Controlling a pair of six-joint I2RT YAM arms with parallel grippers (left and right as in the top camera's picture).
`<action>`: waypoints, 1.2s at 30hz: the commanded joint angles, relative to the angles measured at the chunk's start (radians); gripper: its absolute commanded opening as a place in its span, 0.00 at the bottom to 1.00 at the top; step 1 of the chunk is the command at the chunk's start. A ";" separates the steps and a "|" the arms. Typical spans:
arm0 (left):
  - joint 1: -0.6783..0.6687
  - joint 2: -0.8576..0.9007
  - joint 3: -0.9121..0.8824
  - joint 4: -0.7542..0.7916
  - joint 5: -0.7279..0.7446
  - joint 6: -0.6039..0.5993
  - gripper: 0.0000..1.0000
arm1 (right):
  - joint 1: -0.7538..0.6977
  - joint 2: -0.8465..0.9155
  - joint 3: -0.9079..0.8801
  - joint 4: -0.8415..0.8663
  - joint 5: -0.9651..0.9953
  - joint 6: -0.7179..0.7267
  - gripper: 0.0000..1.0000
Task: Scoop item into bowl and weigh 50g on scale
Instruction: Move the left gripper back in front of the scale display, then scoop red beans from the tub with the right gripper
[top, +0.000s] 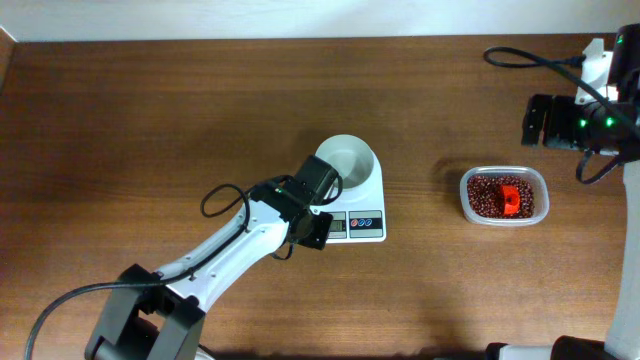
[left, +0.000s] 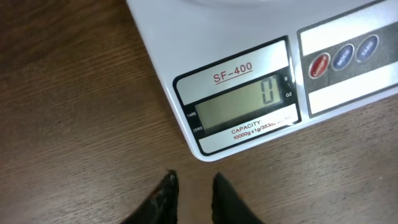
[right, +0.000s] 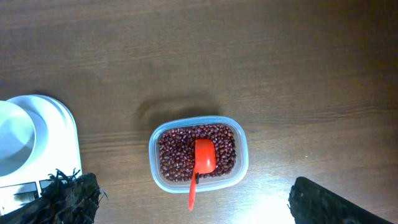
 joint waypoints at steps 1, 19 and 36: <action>-0.004 -0.021 -0.006 0.004 -0.004 0.018 0.25 | -0.003 -0.003 0.009 0.004 -0.006 0.004 0.99; -0.010 -0.021 -0.006 0.014 0.090 0.144 0.99 | -0.005 0.015 -0.029 -0.042 -0.084 0.010 0.84; -0.011 -0.021 -0.006 0.014 0.090 0.144 0.99 | -0.003 0.037 -0.690 0.360 0.047 0.031 0.52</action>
